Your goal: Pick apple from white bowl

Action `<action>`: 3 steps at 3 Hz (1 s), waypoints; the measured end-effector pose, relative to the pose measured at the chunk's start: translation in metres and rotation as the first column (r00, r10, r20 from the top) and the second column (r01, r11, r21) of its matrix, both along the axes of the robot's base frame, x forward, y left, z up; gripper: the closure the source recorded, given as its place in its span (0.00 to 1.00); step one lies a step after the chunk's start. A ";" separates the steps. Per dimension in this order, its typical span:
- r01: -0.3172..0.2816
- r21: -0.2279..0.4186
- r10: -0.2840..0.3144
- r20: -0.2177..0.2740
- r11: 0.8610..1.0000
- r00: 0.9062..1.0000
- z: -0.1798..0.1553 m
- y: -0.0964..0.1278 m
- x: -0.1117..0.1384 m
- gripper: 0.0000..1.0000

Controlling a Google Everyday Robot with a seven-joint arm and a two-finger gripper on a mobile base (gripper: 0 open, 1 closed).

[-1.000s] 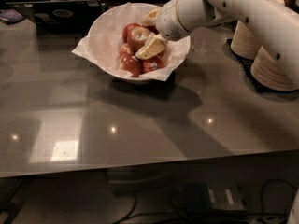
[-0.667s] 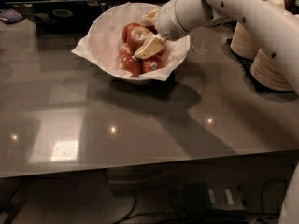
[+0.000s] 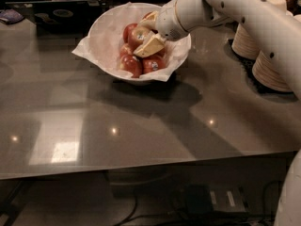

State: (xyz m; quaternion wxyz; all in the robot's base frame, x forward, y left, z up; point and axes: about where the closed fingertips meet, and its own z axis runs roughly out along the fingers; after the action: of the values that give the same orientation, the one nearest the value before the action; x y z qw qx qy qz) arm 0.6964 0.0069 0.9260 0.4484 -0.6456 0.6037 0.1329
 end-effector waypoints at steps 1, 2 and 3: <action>0.000 0.000 0.000 0.000 1.000 1.000 0.000 0.000 0.000 0.97; 0.000 0.000 0.000 0.000 1.000 1.000 0.000 0.000 0.000 1.00; -0.001 0.001 0.001 0.000 1.000 1.000 0.000 0.000 0.000 1.00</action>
Offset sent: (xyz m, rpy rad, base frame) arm 0.0000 0.0000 0.0000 0.0000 0.0000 0.0000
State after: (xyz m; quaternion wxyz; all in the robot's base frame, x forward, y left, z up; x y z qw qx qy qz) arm 0.6964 0.0071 0.9260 0.4486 -0.6456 0.6035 0.1332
